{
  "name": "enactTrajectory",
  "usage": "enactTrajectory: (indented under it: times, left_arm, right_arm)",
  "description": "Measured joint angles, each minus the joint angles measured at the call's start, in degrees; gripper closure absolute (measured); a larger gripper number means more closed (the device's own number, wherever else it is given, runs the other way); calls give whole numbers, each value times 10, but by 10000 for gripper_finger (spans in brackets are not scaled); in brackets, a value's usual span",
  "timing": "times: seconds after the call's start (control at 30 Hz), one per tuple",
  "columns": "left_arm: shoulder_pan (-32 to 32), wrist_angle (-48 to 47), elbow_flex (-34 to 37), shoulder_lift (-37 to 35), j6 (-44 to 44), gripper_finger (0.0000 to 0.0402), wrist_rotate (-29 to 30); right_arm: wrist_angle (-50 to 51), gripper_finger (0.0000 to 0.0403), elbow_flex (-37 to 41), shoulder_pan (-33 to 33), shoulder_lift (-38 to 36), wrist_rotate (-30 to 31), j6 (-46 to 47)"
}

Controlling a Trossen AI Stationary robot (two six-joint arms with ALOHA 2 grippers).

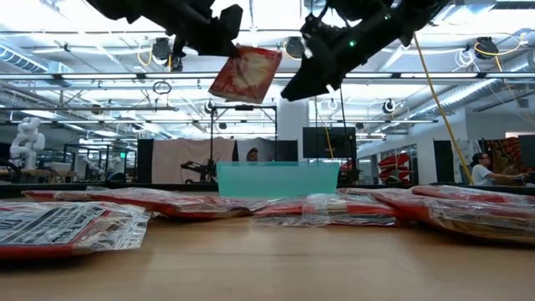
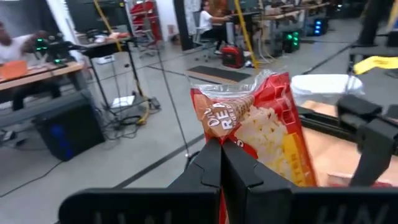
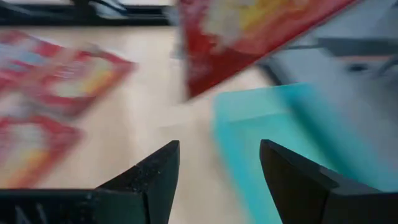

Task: Sort popcorn bags into baskets
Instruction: Put the red popcorn bag into the blue bin

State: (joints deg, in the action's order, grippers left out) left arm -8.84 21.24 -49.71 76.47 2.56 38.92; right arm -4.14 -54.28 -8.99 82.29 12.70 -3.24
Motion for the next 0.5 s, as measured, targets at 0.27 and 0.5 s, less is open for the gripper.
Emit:
enactTrajectory:
  times: [0.27, 0.5]
  left_arm:
    - [-91, 33, 0, 27, -55, 401, -66]
    - [-137, 68, 0, 91, -105, 401, -74]
  right_arm:
    - [-89, 186, 0, -41, -7, 53, -106]
    - [-44, 186, 0, -64, -7, 53, -94]
